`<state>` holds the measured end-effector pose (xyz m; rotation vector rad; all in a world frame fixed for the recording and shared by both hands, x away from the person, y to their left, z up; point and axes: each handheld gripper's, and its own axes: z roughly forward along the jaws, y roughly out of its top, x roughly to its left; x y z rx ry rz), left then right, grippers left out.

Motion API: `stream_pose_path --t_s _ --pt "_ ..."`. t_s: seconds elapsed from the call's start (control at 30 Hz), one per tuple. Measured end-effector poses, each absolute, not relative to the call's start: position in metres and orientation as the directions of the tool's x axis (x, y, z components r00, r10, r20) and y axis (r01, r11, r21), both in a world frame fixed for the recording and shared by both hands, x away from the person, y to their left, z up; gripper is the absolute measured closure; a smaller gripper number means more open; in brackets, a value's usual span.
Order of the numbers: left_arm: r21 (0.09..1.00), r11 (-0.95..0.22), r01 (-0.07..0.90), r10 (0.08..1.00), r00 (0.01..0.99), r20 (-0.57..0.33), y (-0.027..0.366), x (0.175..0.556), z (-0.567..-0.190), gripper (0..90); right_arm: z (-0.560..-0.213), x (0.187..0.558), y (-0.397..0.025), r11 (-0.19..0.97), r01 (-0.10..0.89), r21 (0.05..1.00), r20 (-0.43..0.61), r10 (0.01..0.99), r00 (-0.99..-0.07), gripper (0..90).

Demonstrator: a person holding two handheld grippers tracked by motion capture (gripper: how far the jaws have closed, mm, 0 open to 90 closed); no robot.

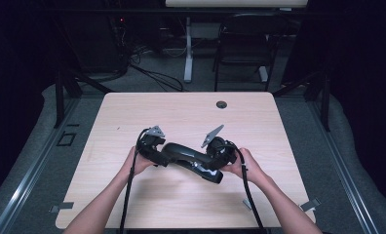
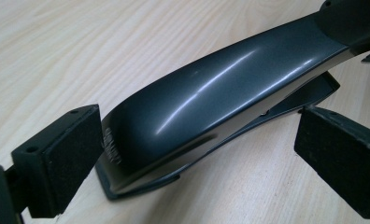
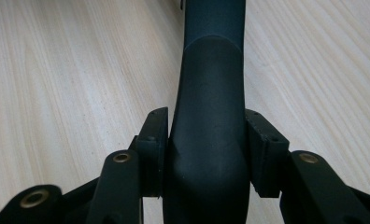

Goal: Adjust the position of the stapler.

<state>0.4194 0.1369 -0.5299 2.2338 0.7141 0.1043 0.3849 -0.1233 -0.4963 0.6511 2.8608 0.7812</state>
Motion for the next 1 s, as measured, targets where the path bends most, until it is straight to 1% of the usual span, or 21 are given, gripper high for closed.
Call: stream_pose_path --t_s 0.17,0.23,0.37,0.4,0.47,0.53,0.6,0.63,0.67,0.7,0.8,0.87,1.0 --pt "0.703 -0.552 0.447 0.505 0.851 -0.144 0.13 0.421 -0.532 2.8 -0.497 0.384 -0.124 0.78 0.364 0.508 0.015 0.414 -0.91 55.5" --pt "0.71 -0.55 0.44 0.505 0.852 -0.136 0.129 0.421 -0.532 5.9 -0.496 0.383 -0.123 0.787 0.352 0.506 0.01 0.403 -0.915 55.6" --pt "0.718 -0.553 0.423 0.487 0.863 -0.134 0.129 0.422 -0.533 5.7 -0.496 0.382 -0.123 0.791 0.347 0.504 0.01 0.396 -0.918 55.5" --pt "0.724 -0.554 0.411 0.463 0.875 -0.141 0.13 0.423 -0.534 6.5 -0.496 0.382 -0.123 0.791 0.348 0.504 0.012 0.397 -0.918 55.5" --pt "0.724 -0.555 0.408 0.461 0.876 -0.141 0.131 0.423 -0.534 6.6 -0.496 0.382 -0.123 0.791 0.347 0.503 0.011 0.396 -0.918 55.5" --pt "0.734 -0.558 0.386 0.445 0.886 -0.128 0.131 0.423 -0.537 6.5 -0.496 0.382 -0.123 0.791 0.347 0.504 0.013 0.395 -0.919 55.4" --pt "0.719 -0.587 0.371 0.429 0.896 -0.112 0.128 0.425 -0.54 5.6 -0.496 0.382 -0.124 0.793 0.346 0.501 0.019 0.39 -0.921 55.5" --pt "0.708 -0.607 0.362 0.431 0.898 -0.089 0.125 0.424 -0.542 4.6 -0.496 0.382 -0.124 0.795 0.344 0.499 0.017 0.388 -0.921 55.5" --pt "0.703 -0.617 0.353 0.42 0.904 -0.085 0.123 0.424 -0.543 4.1 -0.496 0.382 -0.124 0.797 0.341 0.498 0.016 0.384 -0.923 55.5" --pt "0.689 -0.638 0.345 0.428 0.902 -0.055 0.121 0.422 -0.542 4.0 -0.496 0.382 -0.124 0.797 0.342 0.498 0.016 0.386 -0.922 55.5" --pt "0.69 -0.637 0.343 0.418 0.906 -0.065 0.121 0.422 -0.542 4.5 -0.496 0.382 -0.124 0.797 0.344 0.497 0.02 0.386 -0.922 55.5" --pt "0.687 -0.637 0.349 0.426 0.903 -0.063 0.122 0.421 -0.541 5.6 -0.495 0.383 -0.125 0.794 0.347 0.5 0.025 0.387 -0.922 55.5" --pt "0.693 -0.635 0.342 0.41 0.909 -0.073 0.123 0.42 -0.541 8.3 -0.494 0.383 -0.125 0.792 0.361 0.493 0.026 0.401 -0.916 55.1"
